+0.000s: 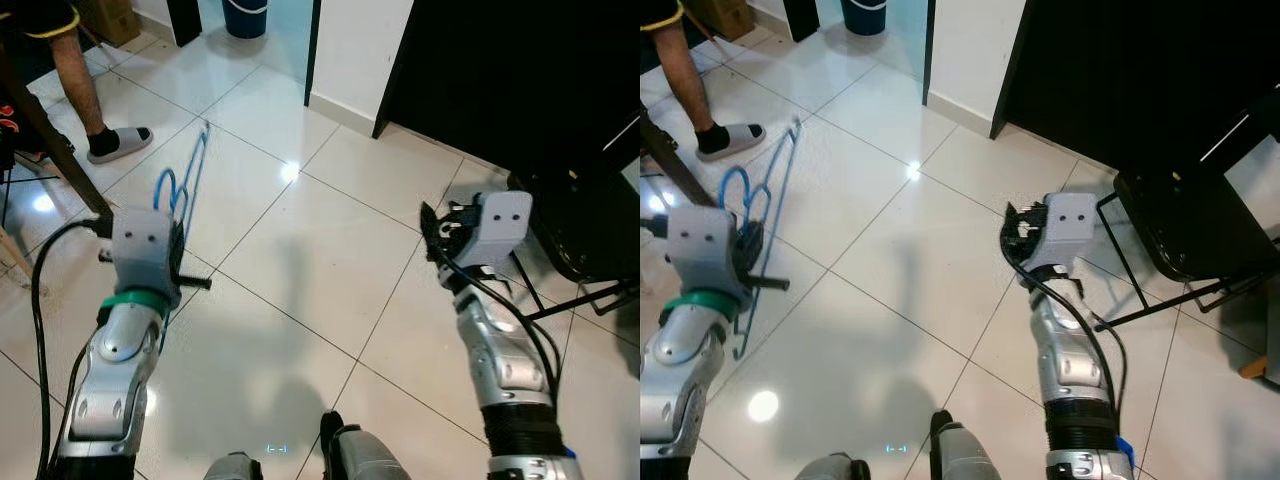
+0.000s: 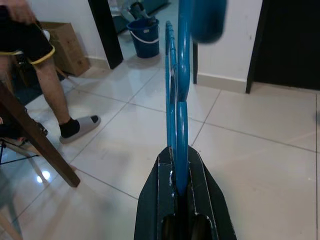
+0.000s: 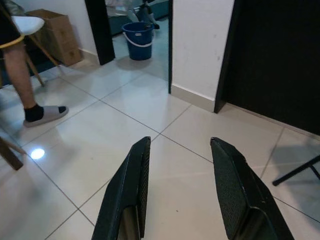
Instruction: Hang hanger
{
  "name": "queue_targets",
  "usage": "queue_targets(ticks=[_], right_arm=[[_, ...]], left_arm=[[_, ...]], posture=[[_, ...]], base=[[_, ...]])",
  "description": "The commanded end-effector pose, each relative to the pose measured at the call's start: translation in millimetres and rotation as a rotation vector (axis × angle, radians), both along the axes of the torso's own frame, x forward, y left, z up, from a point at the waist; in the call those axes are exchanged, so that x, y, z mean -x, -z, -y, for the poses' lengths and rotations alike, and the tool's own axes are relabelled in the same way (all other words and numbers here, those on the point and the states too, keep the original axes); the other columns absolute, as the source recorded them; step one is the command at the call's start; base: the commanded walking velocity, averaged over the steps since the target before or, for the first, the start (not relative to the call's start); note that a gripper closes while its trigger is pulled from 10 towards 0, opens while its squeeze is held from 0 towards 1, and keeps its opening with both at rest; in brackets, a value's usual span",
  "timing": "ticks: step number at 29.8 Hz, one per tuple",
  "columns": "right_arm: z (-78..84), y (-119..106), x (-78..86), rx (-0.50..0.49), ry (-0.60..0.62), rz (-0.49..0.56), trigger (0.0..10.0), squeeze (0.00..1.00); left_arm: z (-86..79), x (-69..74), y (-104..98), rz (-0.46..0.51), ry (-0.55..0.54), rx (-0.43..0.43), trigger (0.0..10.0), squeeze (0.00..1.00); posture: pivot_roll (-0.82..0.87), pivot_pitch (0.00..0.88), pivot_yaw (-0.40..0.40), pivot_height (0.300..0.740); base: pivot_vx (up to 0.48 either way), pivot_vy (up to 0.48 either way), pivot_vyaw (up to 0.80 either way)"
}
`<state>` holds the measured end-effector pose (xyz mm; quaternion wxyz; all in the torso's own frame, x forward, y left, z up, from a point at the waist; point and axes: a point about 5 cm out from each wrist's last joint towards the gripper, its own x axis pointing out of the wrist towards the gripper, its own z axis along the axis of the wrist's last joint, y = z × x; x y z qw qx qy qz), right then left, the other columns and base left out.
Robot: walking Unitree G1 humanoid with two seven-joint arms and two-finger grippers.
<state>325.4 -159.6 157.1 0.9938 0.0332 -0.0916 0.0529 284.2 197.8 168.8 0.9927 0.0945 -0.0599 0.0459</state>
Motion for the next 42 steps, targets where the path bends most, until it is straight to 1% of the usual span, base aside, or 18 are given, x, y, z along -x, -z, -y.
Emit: queue_targets(ticks=[1, 9, 17, 25, 42], right_arm=[[2.9, 0.5, 0.6, 0.01, 0.016, 0.008, 10.0, 0.0], [1.2, -0.1, -3.3, 0.035, 0.023, 0.023, 10.0, 0.0], [-0.8, -0.7, -4.7, 0.037, 0.013, 0.026, 10.0, 0.0], [-1.2, -0.4, -4.3, 0.039, 0.009, 0.029, 10.0, 0.0], [-0.3, -1.0, -4.7, 0.044, 0.009, 0.037, 10.0, 0.0]], left_arm=[[-1.2, 0.6, 7.9, -0.021, -0.02, 0.002, 10.0, 0.0], [-1.4, -2.4, 6.0, 0.003, -0.035, 0.003, 10.0, 0.0], [-2.6, -3.4, 5.4, 0.007, -0.041, 0.003, 10.0, 0.0], [-3.2, -3.4, 5.4, 0.01, -0.046, 0.003, 10.0, 0.0], [-4.2, -4.5, 5.5, 0.008, -0.052, -0.001, 10.0, 0.0]], posture=[[0.01, 0.144, -0.013, 0.74], [0.01, 0.131, -0.016, 0.74], [0.01, 0.126, -0.019, 0.74], [0.01, 0.13, -0.016, 0.74], [0.01, 0.135, -0.014, 0.74]], base=[[0.0, 0.0, 0.0], [0.0, 0.0, 0.0], [0.0, 0.0, 0.0], [-0.32, 0.0, 0.0], [-0.429, 0.0, 0.0]])
